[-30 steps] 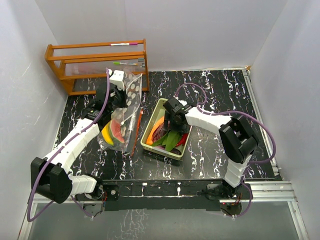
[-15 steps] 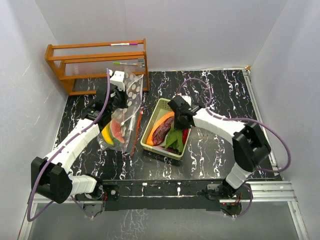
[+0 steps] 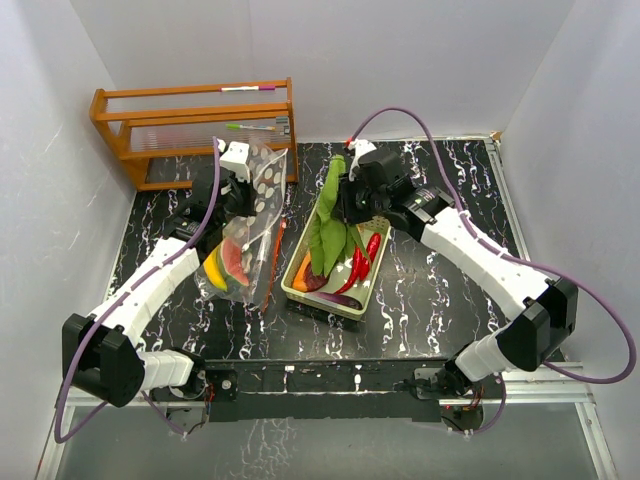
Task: Place the food in the zip-top bag and seal the zipper
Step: Pick up the fake vegetable from the bin, then place the fake vegetable in the zipper food storage bag.
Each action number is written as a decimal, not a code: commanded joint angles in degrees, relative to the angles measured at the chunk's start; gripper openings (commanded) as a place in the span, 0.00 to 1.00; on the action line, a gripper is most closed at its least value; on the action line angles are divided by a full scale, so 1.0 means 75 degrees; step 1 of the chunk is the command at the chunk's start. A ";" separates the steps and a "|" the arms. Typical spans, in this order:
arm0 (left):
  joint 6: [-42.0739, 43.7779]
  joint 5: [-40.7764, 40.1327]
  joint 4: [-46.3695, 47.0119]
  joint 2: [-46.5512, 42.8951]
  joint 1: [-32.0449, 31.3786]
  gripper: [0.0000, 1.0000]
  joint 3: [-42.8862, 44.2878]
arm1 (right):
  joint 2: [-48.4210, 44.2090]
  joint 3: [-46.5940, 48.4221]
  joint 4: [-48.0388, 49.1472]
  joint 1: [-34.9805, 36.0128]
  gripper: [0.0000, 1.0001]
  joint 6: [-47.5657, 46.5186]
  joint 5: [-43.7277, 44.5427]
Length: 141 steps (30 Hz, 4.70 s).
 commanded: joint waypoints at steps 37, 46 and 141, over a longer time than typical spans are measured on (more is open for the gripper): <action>-0.0154 0.0321 0.0437 -0.0229 0.0029 0.00 -0.0152 | 0.1731 0.0058 0.2737 -0.0057 0.08 -0.0143 -0.5477; -0.0252 0.0527 0.0551 -0.0332 0.0017 0.00 -0.0250 | 0.3803 0.3119 0.2430 -0.0513 0.08 0.2167 -0.5779; -0.3964 0.2873 0.1408 0.0484 -0.0443 0.00 0.0473 | -0.0264 0.0182 0.0712 0.0109 0.56 0.1080 0.0307</action>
